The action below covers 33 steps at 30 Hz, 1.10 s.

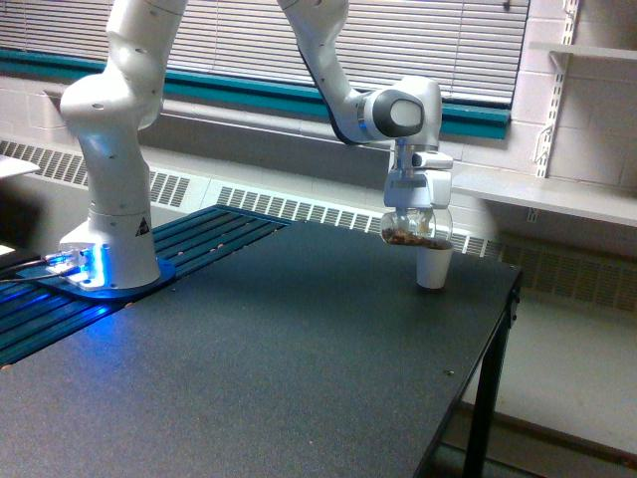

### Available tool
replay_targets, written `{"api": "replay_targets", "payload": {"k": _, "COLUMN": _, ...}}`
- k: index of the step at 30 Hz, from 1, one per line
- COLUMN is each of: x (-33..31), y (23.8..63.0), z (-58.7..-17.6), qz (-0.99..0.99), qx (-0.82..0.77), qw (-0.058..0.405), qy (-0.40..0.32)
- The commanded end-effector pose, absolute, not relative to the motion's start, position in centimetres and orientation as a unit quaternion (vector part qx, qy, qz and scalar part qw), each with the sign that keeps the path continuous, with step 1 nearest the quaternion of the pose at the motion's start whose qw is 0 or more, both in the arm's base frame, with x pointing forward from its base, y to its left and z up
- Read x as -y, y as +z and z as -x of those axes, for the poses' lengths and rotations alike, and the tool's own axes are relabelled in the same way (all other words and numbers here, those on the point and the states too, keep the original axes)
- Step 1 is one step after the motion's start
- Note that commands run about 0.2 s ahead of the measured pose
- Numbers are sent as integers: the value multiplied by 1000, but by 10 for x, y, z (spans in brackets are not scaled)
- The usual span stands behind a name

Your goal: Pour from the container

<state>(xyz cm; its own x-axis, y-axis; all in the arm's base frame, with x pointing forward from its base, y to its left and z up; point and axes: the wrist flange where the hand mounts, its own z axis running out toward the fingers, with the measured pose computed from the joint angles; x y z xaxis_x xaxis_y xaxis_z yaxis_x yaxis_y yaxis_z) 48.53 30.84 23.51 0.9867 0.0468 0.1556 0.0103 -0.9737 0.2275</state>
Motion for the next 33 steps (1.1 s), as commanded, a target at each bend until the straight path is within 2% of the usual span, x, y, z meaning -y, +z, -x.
{"api": "replay_targets", "payload": {"k": 1, "x": -314, "y": 236, "z": -487, "qz": -989, "qx": -25, "qw": 118, "qy": 81}}
{"api": "replay_targets", "payload": {"k": 33, "x": -339, "y": 249, "z": -490, "qz": -989, "qx": -72, "qw": 113, "qy": 66}}
